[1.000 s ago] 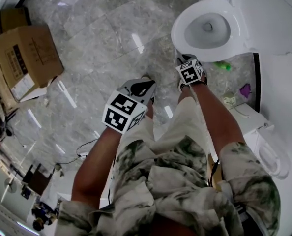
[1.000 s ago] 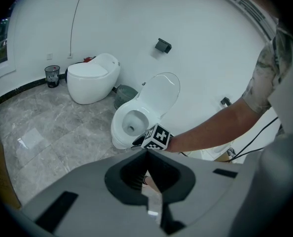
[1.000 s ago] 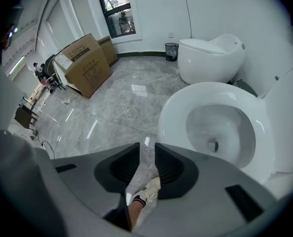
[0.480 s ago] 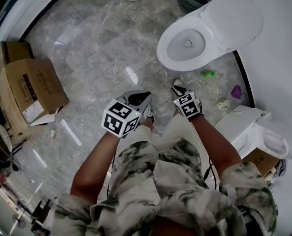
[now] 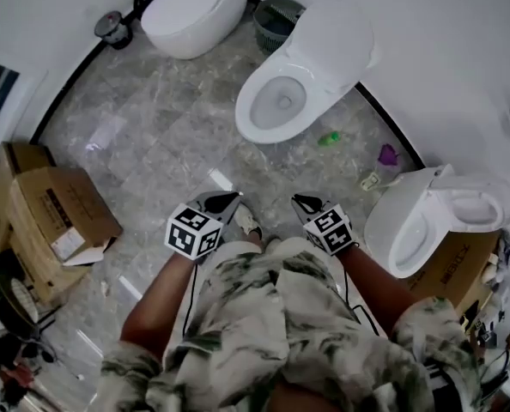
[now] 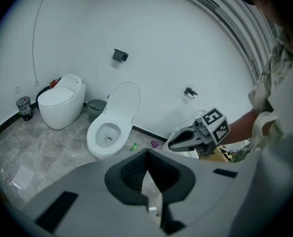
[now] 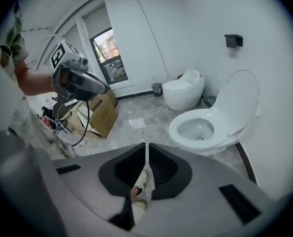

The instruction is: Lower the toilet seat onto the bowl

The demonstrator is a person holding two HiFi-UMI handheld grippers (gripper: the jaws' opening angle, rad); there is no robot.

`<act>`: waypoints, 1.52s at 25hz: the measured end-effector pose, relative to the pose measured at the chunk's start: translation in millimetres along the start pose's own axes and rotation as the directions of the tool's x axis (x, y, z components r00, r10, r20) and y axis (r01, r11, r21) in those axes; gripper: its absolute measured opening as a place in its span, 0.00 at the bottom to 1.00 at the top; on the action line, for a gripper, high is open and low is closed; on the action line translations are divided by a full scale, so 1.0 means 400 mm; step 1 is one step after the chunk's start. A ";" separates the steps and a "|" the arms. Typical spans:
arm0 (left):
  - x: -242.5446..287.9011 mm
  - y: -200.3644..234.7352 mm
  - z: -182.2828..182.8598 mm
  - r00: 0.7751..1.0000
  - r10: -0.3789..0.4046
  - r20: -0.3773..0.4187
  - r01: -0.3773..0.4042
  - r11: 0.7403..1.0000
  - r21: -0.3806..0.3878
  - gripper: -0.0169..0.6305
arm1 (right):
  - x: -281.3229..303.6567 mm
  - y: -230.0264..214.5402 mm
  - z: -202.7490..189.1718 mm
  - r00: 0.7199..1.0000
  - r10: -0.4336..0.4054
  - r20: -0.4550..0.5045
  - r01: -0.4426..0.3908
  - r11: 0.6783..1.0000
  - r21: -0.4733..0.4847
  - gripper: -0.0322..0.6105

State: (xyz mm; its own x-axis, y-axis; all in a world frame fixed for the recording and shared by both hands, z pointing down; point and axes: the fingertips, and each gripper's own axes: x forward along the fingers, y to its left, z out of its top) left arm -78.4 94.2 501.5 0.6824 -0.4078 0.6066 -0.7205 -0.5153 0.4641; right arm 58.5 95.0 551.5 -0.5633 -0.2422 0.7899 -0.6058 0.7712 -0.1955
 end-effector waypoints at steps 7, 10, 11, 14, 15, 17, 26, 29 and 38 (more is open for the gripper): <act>-0.008 -0.227 -0.010 1.000 -0.010 0.001 0.010 0.998 0.067 0.06 | -0.267 0.049 -0.042 0.987 -0.043 0.154 0.037 0.998 0.042 0.09; -0.006 -0.333 -0.021 1.000 -0.025 0.008 0.024 0.994 0.104 0.06 | -0.364 0.074 -0.100 0.977 -0.059 0.207 0.044 0.996 0.077 0.09; -0.005 -0.361 -0.024 0.999 -0.029 0.014 0.028 0.993 0.113 0.06 | -0.389 0.083 -0.122 0.974 -0.065 0.219 0.048 0.995 0.084 0.09; -0.003 -0.425 -0.042 0.999 -0.035 0.031 0.031 0.992 0.121 0.06 | -0.440 0.111 -0.182 0.969 -0.073 0.238 0.053 0.994 0.092 0.08; -0.006 -0.441 -0.053 0.999 -0.035 0.034 0.031 0.993 0.116 0.06 | -0.453 0.122 -0.200 0.968 -0.075 0.241 0.052 0.994 0.097 0.08; -0.015 -0.471 -0.071 0.999 -0.038 0.038 0.033 0.993 0.110 0.06 | -0.478 0.139 -0.226 0.965 -0.082 0.250 0.057 0.993 0.107 0.08; -0.043 -0.555 -0.103 0.998 -0.057 0.036 0.050 0.987 0.154 0.06 | -0.555 0.183 -0.266 0.946 -0.125 0.300 0.092 0.988 0.121 0.08; -0.063 -0.576 -0.109 0.997 -0.059 0.043 0.051 0.986 0.159 0.06 | -0.567 0.209 -0.266 0.943 -0.120 0.309 0.087 0.989 0.118 0.08; -0.100 -0.588 -0.160 0.998 -0.029 0.055 0.021 0.991 0.131 0.06 | -0.559 0.269 -0.277 0.944 -0.082 0.318 0.060 0.995 0.080 0.08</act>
State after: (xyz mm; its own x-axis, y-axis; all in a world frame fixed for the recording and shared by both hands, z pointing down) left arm 55.7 280.0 409.5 0.7086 -0.4336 0.5566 -0.6833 -0.6185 0.3880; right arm 181.6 297.3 418.1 -0.6609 -0.4797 0.5771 -0.6815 0.7056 -0.1940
